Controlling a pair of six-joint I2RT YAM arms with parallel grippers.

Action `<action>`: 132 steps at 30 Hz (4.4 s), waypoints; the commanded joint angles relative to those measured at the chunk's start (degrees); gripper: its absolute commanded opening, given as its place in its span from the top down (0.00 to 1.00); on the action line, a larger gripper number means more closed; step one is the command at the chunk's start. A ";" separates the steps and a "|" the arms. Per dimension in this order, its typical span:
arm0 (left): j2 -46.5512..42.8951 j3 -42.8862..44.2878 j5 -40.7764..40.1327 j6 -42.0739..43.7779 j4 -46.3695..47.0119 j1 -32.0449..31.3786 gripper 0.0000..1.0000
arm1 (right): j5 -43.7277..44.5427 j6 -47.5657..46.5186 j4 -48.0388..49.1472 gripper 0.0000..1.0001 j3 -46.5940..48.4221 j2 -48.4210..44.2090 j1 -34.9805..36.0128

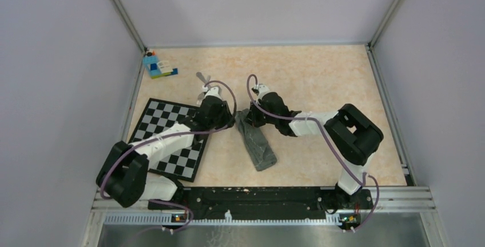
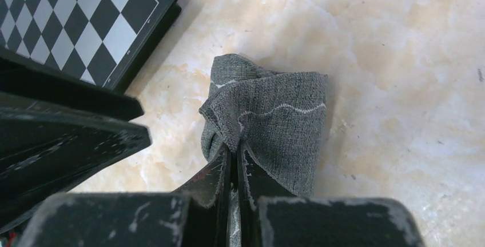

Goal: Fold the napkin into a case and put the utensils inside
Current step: Grasp the top corner of the smaller rectangle folded napkin from the folded napkin.

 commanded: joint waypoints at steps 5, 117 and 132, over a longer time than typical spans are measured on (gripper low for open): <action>9.02 8.93 -4.21 9.39 0.50 -2.31 0.66 | 4.75 6.24 -3.56 1.00 2.66 -4.86 0.72; -1.92 -9.08 -9.72 10.28 26.89 -7.30 1.00 | 1.96 18.73 -32.80 1.00 21.50 8.77 4.55; 0.70 -13.73 -10.21 6.33 28.77 -7.29 1.00 | -7.08 27.78 -14.42 1.00 20.17 3.91 3.90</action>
